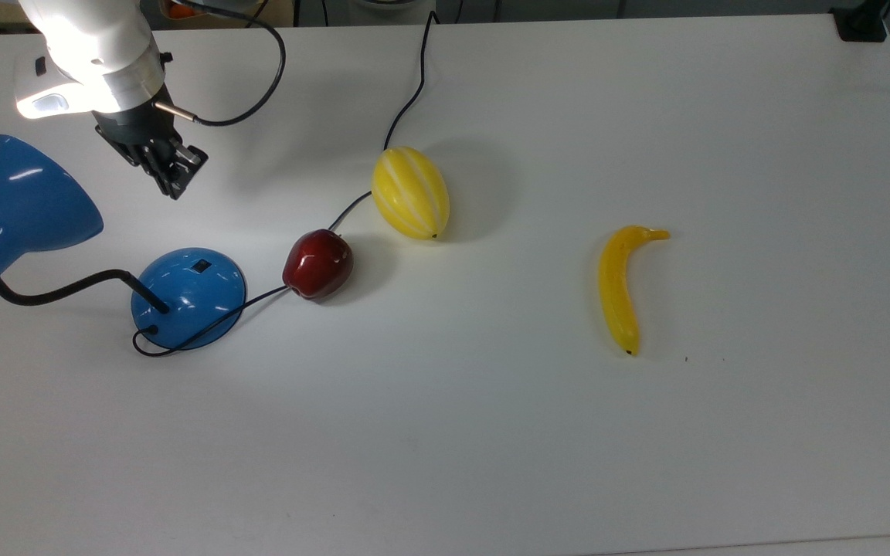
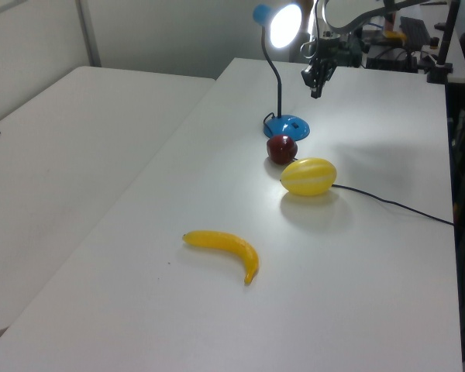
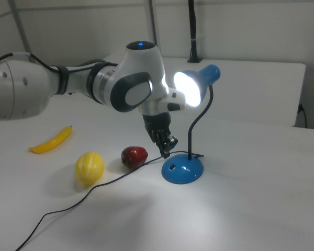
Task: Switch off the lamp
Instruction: 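Move the gripper over the blue lamp base and lower toward its switch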
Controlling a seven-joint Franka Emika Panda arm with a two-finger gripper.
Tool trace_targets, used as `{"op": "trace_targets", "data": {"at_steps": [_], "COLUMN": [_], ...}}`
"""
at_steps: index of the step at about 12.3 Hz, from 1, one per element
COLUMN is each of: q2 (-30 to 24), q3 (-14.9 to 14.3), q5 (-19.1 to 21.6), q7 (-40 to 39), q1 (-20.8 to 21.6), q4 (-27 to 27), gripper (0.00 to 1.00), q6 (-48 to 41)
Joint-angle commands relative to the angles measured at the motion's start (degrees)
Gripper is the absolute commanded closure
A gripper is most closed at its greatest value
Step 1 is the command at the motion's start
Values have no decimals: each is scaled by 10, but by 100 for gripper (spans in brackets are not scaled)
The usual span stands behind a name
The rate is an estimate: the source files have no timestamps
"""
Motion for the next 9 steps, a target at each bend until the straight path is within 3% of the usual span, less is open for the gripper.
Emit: {"op": "trace_targets", "data": {"at_steps": [1,9], "q2": [26,65], "q3": [-1,1], "q5": [2,1], "q7": [35,52], "q1": [6,15], "q4": [-11,-11], "gripper": [88,88], "q6": [61,130]}}
